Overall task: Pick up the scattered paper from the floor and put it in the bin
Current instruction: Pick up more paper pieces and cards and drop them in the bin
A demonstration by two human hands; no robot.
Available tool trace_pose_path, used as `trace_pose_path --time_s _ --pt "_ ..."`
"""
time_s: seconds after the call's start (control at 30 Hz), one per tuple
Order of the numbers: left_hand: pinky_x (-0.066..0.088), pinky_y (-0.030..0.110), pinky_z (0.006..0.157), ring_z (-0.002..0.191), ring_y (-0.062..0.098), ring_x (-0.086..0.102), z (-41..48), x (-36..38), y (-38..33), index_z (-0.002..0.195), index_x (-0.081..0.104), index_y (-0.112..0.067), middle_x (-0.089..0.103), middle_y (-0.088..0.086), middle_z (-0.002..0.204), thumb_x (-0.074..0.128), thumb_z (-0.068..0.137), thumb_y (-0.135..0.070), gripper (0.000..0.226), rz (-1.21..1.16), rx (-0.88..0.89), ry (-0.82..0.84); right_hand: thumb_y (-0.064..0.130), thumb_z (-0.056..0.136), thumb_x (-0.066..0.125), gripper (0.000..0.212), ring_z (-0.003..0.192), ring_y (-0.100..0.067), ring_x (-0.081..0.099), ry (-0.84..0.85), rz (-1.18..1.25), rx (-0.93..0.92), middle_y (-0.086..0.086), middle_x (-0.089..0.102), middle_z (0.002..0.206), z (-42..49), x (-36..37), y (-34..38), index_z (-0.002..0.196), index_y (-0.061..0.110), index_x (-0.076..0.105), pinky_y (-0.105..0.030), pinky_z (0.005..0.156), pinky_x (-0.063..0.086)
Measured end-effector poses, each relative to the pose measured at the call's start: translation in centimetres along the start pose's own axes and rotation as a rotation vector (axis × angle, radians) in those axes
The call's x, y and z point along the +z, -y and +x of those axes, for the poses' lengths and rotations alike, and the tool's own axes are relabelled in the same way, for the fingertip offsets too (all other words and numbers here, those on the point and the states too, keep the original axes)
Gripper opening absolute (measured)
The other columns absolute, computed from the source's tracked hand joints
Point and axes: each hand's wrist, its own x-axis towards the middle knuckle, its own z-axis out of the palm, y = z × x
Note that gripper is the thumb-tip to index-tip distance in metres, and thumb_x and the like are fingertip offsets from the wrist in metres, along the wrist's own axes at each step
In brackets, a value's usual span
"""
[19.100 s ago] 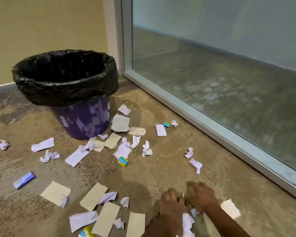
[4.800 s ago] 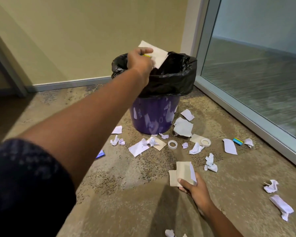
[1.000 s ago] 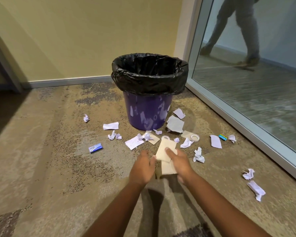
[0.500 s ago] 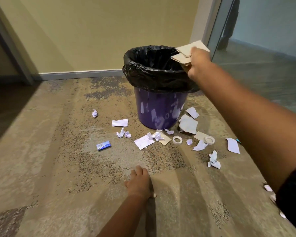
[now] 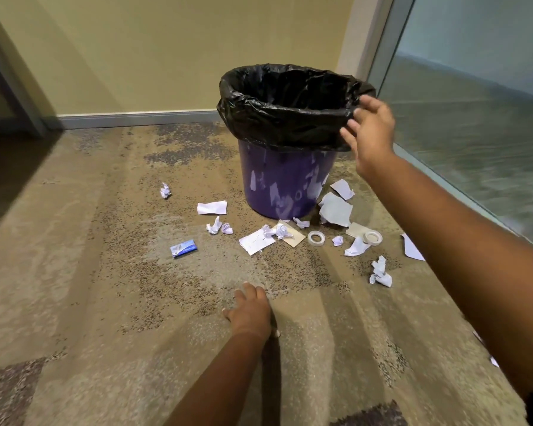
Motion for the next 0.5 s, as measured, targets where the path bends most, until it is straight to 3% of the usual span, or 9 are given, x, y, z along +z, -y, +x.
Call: trace_pose_path --time_s 0.07,0.13,0.23,0.3,0.4,0.5 --pt "0.036 0.055 0.109 0.141 0.033 0.020 0.0 0.0 -0.2 0.143 0.022 -0.009 0.016 0.013 0.153 0.072 0.079 -0.032 0.085 0.029 0.001 -0.002 0.001 0.092 0.037 0.026 0.092 -0.016 0.051 -0.088 -0.169 0.007 -0.004 0.055 0.103 -1.0 -3.1 -2.7 0.104 0.019 0.052 -0.020 0.067 0.050" --pt "0.038 0.053 0.107 0.139 0.033 0.024 -0.1 0.0 -0.4 0.142 0.025 -0.009 0.019 0.015 0.151 0.072 0.079 -0.031 0.083 0.046 0.006 0.001 -0.002 0.088 0.041 0.031 0.091 -0.017 0.051 -0.115 -0.407 0.041 -0.007 0.058 0.109 -2.5 -7.0 -6.5 0.104 0.018 0.057 -0.022 0.063 0.047" --pt "0.037 0.051 0.109 0.137 0.035 0.027 0.0 0.0 -0.7 0.142 0.026 -0.010 0.022 0.019 0.150 0.072 0.079 -0.027 0.080 0.084 0.053 0.001 -0.001 0.082 0.053 0.031 0.093 -0.025 0.056 0.025 -0.856 0.126 -0.018 0.063 0.118 -6.1 -12.8 -12.0 0.110 0.007 0.064 -0.030 0.072 0.046" --pt "0.036 0.050 0.110 0.138 0.034 0.027 0.2 -0.3 -1.1 0.145 0.024 -0.013 0.021 0.018 0.151 0.072 0.079 -0.025 0.082 0.123 0.092 0.017 0.004 0.080 0.060 0.032 0.106 -0.032 0.058 0.203 -1.119 0.193 -0.022 0.061 0.120 -8.7 -15.5 -14.3 0.112 0.003 0.062 -0.034 0.088 0.046" --pt "0.040 0.050 0.108 0.138 0.035 0.029 0.6 -1.0 -1.8 0.148 0.019 -0.017 0.018 0.017 0.153 0.075 0.077 -0.024 0.091 0.199 0.111 0.067 0.027 0.077 0.069 0.059 0.118 -0.035 0.051 0.423 -1.403 0.356 -0.019 0.049 0.131 -11.4 -16.9 -15.4 0.129 0.014 0.047 -0.036 0.099 0.043" --pt "0.043 0.049 0.105 0.138 0.035 0.028 1.1 -1.6 -2.5 0.149 0.016 -0.019 0.016 0.016 0.155 0.076 0.075 -0.021 0.096 0.224 0.083 0.096 0.033 0.074 0.073 0.081 0.129 -0.034 0.038 0.561 -1.546 0.423 -0.013 0.032 0.143 -12.2 -16.7 -15.4 0.142 0.023 0.031 -0.035 0.107 0.036"
